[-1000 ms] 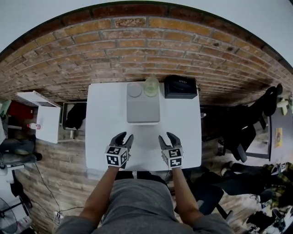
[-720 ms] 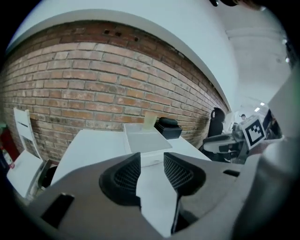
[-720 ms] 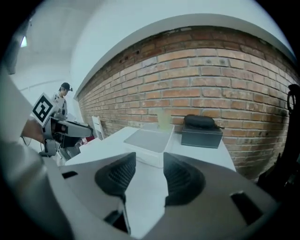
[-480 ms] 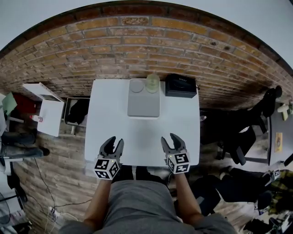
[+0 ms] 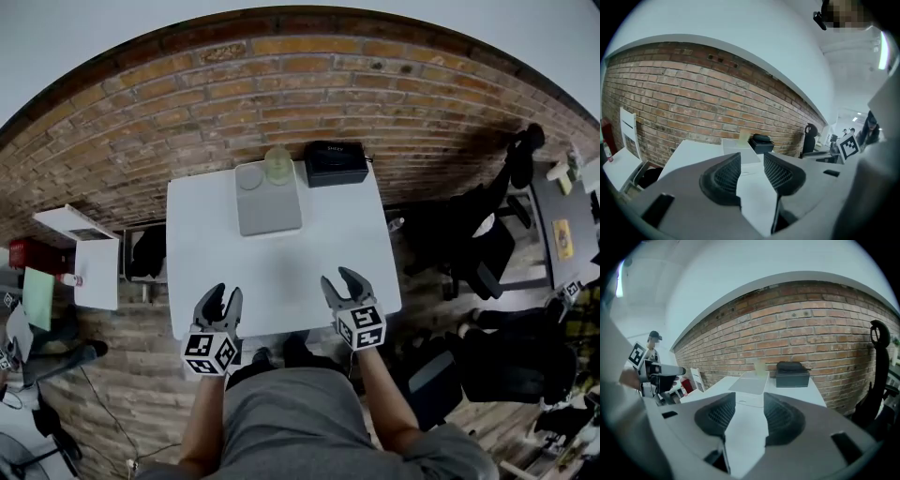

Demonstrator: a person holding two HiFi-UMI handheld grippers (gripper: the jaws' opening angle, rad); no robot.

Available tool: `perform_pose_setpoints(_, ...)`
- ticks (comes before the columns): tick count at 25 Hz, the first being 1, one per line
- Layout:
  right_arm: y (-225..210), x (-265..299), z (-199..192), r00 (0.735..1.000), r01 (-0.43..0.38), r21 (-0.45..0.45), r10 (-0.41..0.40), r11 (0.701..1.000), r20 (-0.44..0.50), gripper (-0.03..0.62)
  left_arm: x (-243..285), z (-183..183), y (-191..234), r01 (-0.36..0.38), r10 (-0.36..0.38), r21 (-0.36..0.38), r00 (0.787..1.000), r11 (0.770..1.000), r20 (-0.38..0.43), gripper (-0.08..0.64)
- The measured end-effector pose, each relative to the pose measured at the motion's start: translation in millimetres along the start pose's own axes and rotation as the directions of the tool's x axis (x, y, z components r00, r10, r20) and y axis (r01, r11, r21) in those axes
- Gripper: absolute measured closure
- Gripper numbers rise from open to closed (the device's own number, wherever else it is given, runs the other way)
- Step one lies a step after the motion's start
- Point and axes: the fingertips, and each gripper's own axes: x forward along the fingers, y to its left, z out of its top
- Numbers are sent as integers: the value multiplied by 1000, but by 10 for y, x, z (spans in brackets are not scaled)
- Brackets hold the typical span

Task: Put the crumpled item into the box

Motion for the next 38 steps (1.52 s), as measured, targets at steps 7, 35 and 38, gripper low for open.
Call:
perform_pose_setpoints(7, 384, -433, -104, 997, 62, 7, -62, 998, 34, 399, -433, -45, -105, 78, -78, -6, 996, 997, 34, 408)
perform_pose_setpoints(35, 1865, -1997, -100, 977, 112, -49, -101, 993, 186, 400, -2396, -286, -319, 128, -139, 146, 988, 981, 71, 408)
perform_pose_setpoints(38, 1842, -2027, -93, 978, 109, -63, -96, 992, 187, 425, -2406, -277, -385, 126, -139, 155, 987, 980, 74, 408)
